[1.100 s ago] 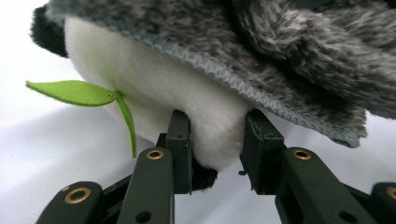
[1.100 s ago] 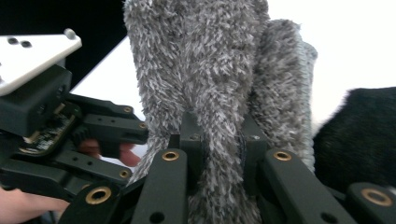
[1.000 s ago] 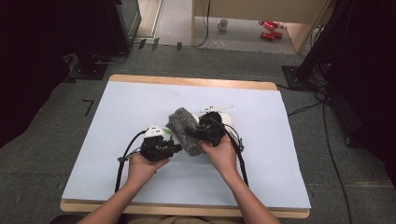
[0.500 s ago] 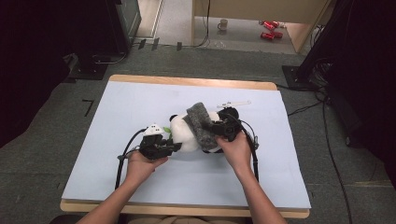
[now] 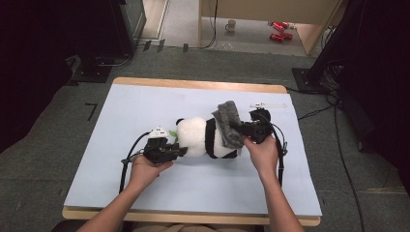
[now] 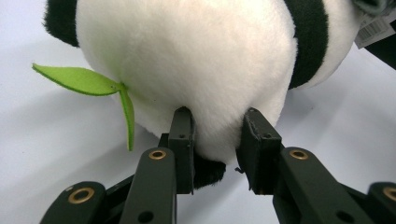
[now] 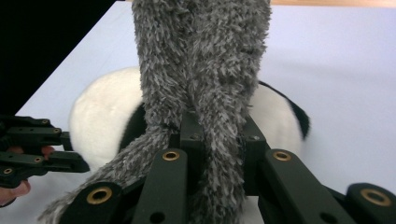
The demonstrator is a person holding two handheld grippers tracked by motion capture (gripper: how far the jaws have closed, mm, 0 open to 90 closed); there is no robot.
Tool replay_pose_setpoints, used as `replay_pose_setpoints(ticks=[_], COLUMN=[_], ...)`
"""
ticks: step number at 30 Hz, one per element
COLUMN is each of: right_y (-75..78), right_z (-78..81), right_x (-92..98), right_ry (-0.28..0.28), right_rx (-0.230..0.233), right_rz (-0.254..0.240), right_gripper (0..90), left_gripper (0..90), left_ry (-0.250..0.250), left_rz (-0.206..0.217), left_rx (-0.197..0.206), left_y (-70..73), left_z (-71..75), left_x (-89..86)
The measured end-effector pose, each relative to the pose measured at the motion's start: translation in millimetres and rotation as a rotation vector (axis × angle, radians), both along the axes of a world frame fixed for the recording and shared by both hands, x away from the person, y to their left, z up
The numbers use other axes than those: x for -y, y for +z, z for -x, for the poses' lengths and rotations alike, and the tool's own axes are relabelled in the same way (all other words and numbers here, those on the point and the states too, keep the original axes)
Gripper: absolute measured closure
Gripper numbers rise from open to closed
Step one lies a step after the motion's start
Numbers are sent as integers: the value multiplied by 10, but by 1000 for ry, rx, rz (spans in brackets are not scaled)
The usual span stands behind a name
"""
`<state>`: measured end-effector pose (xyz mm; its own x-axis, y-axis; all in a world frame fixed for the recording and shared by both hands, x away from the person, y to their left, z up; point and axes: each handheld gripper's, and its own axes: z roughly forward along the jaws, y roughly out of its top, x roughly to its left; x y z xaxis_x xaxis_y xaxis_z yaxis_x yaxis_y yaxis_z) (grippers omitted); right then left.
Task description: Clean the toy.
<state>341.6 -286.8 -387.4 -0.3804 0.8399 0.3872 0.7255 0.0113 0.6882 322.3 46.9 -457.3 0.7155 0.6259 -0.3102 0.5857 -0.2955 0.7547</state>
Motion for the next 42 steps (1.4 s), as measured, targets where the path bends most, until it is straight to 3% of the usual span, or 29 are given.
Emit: replay_pose_setpoints(ticks=[10,18,21,23,28,35,42], right_y=[-99,-171,-106,-6,244,343,360], right_z=[24,53,75,107,174,175,153], right_x=[212,367,396,389,222,-156,-572], right_ry=[-55,-109,-115,-110,-57,60,173], right_rx=[13,-16,-8,20,74,87,83], right_rz=[7,14,7,4,-15,-41,-47], right_gripper=[768,771,774,774,773,773,774], left_gripper=[683,680,677,674,662,651,646], left_ry=[-3,-7,-7,-4,1,15,20], left_rz=[0,2,8,13,32,55,48], left_rx=[-7,-11,-5,-1,-6,-4,7], left_y=[15,15,-6,-17,-23,-22,-20], left_z=[-16,-29,-21,-18,-17,-15,3], left_x=[18,11,5,6,3,4,7])
